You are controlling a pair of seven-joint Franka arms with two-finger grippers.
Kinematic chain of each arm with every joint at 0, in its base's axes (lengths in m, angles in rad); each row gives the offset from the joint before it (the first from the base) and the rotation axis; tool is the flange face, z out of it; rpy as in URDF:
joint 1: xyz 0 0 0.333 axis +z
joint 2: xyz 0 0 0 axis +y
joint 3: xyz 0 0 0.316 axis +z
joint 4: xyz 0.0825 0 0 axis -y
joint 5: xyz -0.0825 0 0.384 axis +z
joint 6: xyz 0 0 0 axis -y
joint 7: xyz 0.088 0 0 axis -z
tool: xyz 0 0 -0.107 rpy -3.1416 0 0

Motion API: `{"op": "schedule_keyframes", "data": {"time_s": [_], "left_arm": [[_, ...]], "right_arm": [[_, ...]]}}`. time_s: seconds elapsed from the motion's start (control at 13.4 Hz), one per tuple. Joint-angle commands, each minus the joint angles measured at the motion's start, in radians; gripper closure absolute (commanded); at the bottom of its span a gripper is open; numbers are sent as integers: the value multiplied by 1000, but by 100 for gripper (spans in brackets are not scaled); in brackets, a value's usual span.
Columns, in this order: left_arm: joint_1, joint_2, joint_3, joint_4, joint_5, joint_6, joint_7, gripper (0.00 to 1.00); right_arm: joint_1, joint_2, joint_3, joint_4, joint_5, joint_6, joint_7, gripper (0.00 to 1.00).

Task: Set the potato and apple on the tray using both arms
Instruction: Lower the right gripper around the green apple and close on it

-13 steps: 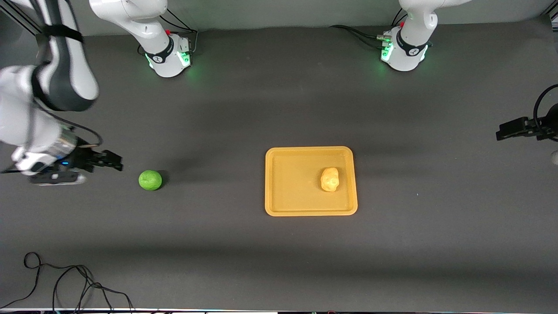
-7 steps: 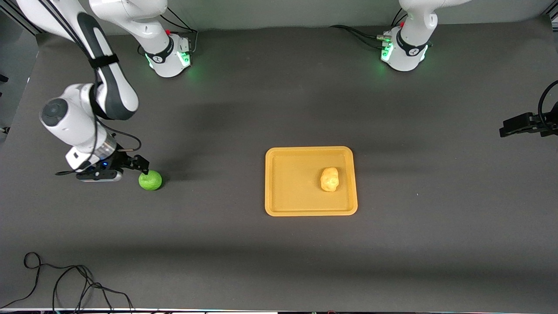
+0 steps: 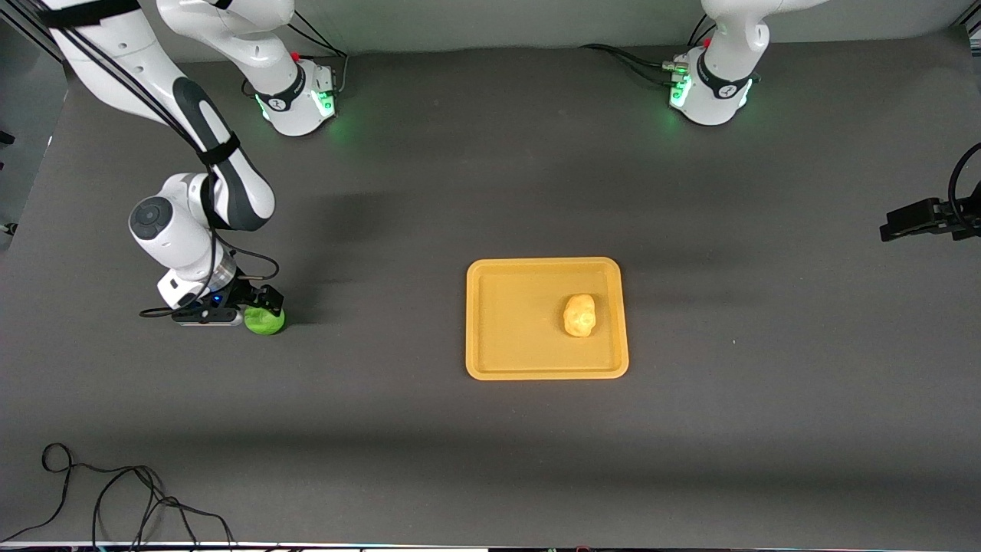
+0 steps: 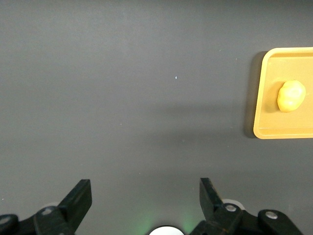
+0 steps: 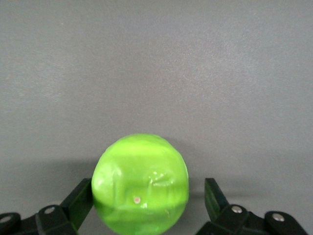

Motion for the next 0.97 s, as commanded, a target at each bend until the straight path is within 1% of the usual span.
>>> {"op": "schedule_keyframes", "data": {"time_s": [0.0,0.07,0.15,0.22,0.3,0.37,0.45,0.67,0.75,0.89], "left_arm": [[10,-2,-10,-2,1,7,11,1],[10,-2,-10,-2,-1,7,11,1],[8,-2,-10,-1,1,8,12,1],[8,-1,-10,-1,2,9,11,1],[8,-1,-10,-1,1,9,11,1],[8,-1,-10,1,2,9,11,1],[8,-1,-10,1,2,9,11,1],[8,-1,-11,1,2,9,11,1],[7,-1,-11,1,2,9,11,1],[7,1,-11,1,2,9,11,1]], "right_arm": [[14,34,-5,14,17,40,4,0],[12,33,-5,14,17,37,4,26],[14,30,-4,20,17,30,2,46],[14,22,-2,26,17,27,1,54],[15,10,-2,31,17,13,1,56],[18,-4,-2,49,16,-22,1,57],[18,-22,-1,84,13,-86,-1,57],[15,-91,-7,269,6,-411,-1,57],[14,-110,-8,344,5,-537,-1,57],[12,-122,-10,531,5,-782,4,57]]}}
